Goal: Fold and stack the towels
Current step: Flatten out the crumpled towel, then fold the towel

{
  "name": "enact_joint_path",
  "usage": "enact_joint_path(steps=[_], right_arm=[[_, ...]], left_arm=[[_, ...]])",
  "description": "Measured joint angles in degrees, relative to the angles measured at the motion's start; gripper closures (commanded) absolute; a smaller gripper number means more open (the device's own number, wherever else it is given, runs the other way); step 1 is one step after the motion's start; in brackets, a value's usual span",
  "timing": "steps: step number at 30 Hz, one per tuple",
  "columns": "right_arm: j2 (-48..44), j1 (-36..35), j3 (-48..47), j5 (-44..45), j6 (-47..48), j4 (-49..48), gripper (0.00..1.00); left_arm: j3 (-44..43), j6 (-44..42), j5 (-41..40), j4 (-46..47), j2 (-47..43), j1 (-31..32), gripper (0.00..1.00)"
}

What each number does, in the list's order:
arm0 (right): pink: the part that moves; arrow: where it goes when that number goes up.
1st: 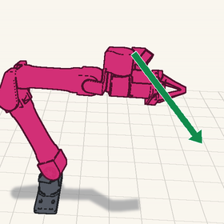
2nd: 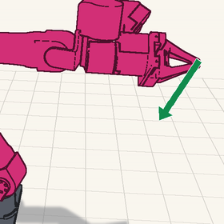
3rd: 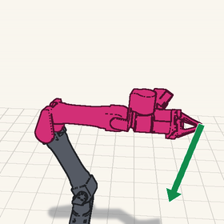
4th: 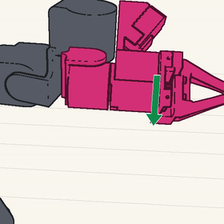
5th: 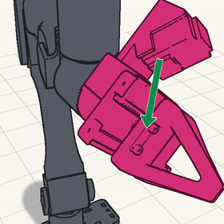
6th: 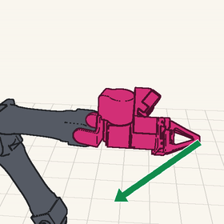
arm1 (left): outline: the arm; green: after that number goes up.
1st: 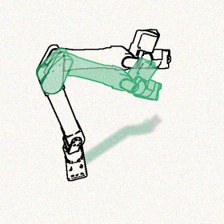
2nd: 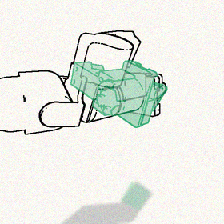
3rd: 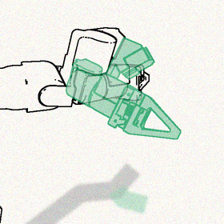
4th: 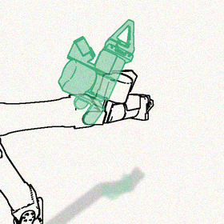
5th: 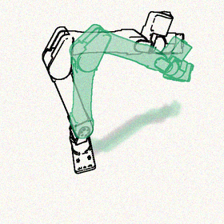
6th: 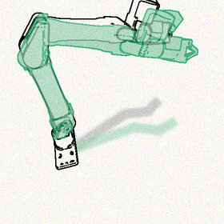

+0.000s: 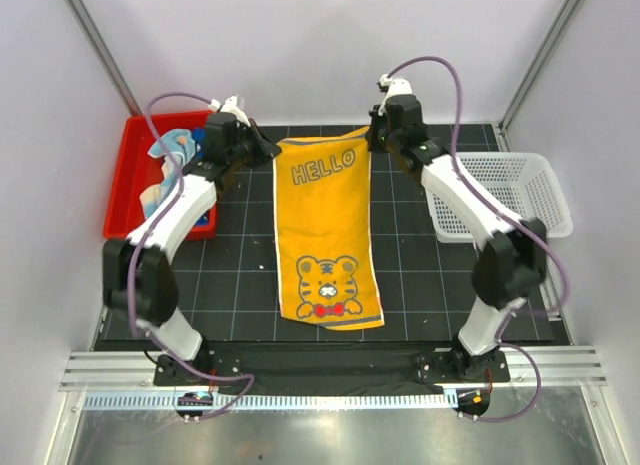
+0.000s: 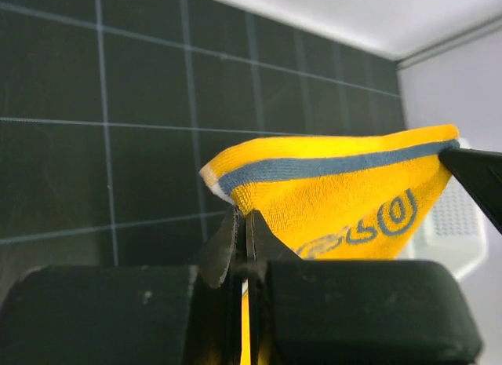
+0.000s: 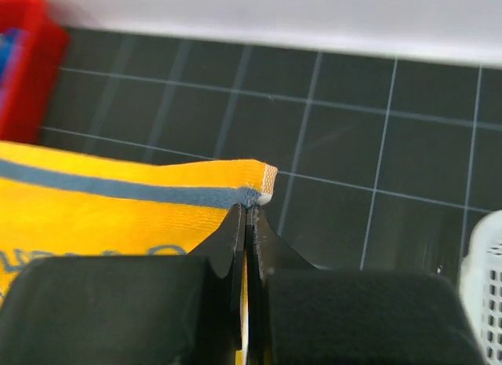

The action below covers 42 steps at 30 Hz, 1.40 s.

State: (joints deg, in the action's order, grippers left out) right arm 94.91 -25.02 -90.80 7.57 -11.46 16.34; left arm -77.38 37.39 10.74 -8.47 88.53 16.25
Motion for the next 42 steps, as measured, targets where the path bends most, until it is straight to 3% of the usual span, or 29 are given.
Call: enact_joint_path(steps=[3,8,12,16,23,42], right_arm=[[11.34,3.06,-2.75,-1.99,-0.72,-2.82,0.99],[29.90,5.66,-13.92,-3.98,-1.18,-5.84,0.99],[37.05,6.51,-20.31,-4.72,-1.84,-6.43,0.99],[37.99,6.84,-22.10,-4.85,-2.23,-7.30,0.99],[36.26,6.86,-18.10,-5.97,-2.97,-12.02,0.99],[12.24,3.87,16.65,-8.85,-8.96,-22.23,0.99]], left_arm=[[-2.89,1.11,2.58,3.26,11.47,-2.38,1.00],[-15.65,3.28,7.61,9.35,30.86,-5.27,0.99],[-23.28,5.55,10.67,12.37,40.00,-6.73,0.95],[-27.50,7.21,12.72,14.14,44.28,-7.23,0.94],[-24.33,7.43,14.84,18.62,42.97,-7.10,0.89],[13.22,7.39,14.08,29.14,21.81,-6.75,0.88]])
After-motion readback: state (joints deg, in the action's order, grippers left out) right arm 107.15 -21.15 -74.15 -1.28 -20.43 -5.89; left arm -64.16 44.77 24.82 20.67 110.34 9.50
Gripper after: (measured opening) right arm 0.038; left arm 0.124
